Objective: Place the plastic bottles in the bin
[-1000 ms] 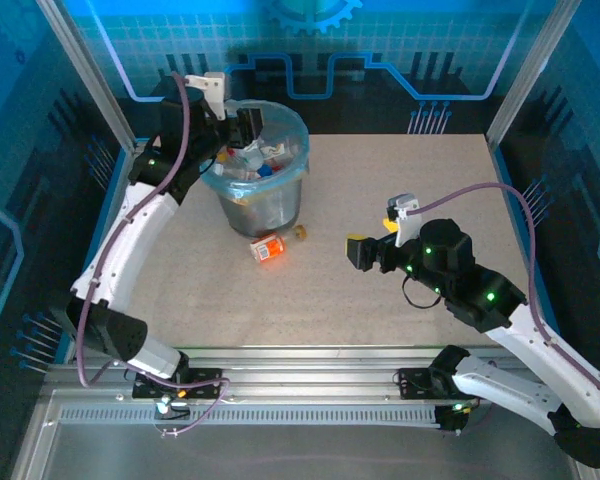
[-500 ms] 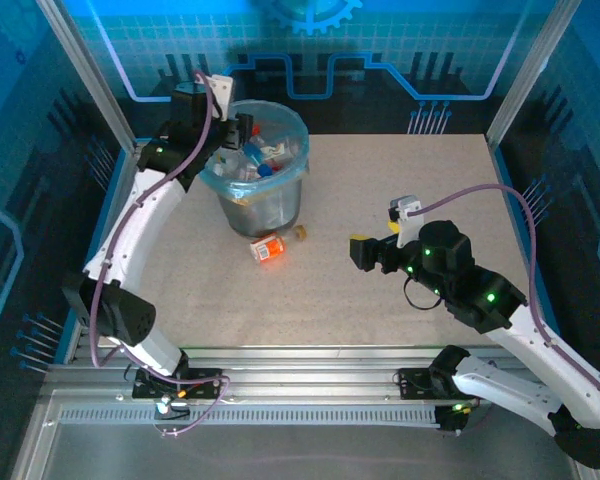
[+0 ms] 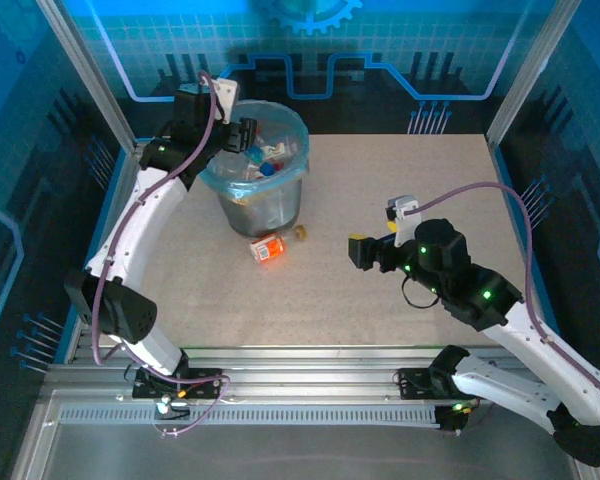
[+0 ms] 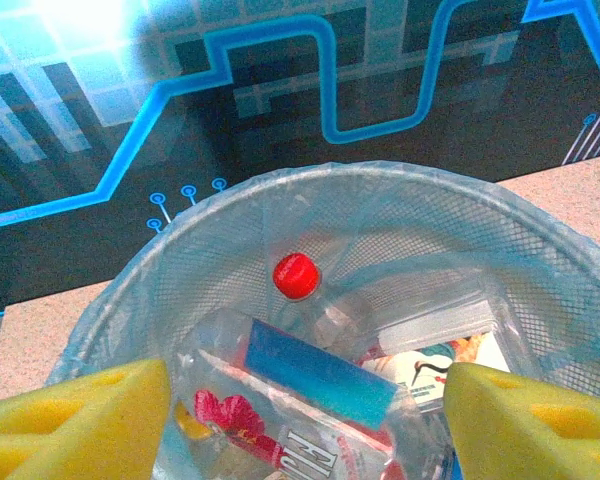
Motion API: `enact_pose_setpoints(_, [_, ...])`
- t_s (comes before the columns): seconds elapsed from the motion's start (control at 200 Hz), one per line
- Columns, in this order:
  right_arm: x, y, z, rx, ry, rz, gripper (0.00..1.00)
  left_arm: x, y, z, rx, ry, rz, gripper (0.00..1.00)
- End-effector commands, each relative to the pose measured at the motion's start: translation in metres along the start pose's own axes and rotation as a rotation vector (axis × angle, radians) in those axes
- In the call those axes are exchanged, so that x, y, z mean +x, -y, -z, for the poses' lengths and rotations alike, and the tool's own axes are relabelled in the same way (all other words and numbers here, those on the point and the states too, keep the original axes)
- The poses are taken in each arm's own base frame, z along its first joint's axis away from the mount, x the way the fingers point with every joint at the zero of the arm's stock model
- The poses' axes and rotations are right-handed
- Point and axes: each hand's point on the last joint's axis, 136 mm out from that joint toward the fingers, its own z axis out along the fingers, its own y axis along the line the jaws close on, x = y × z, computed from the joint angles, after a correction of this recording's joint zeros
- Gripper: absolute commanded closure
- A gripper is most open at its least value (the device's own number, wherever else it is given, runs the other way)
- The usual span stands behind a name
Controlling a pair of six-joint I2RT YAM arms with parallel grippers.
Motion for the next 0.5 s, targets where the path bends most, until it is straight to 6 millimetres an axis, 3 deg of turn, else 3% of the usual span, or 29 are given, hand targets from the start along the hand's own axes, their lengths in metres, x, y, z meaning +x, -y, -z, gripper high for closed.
enact_pose_setpoints(0.0, [0.001,0.003,-0.001,0.013,-0.005,0.002,0.06,0.000,0.005,-0.001,0.043,-0.021,0.021,0.31])
enact_pose_setpoints(0.39, [0.000,0.002,-0.003,0.013,-0.024,0.009,0.05,0.067,0.020,-0.043,0.100,-0.247,0.084,0.42])
enact_pose_setpoints(0.495, [0.005,0.004,-0.005,0.022,-0.047,-0.002,0.05,0.074,0.021,-0.048,0.100,-0.275,0.088,0.42])
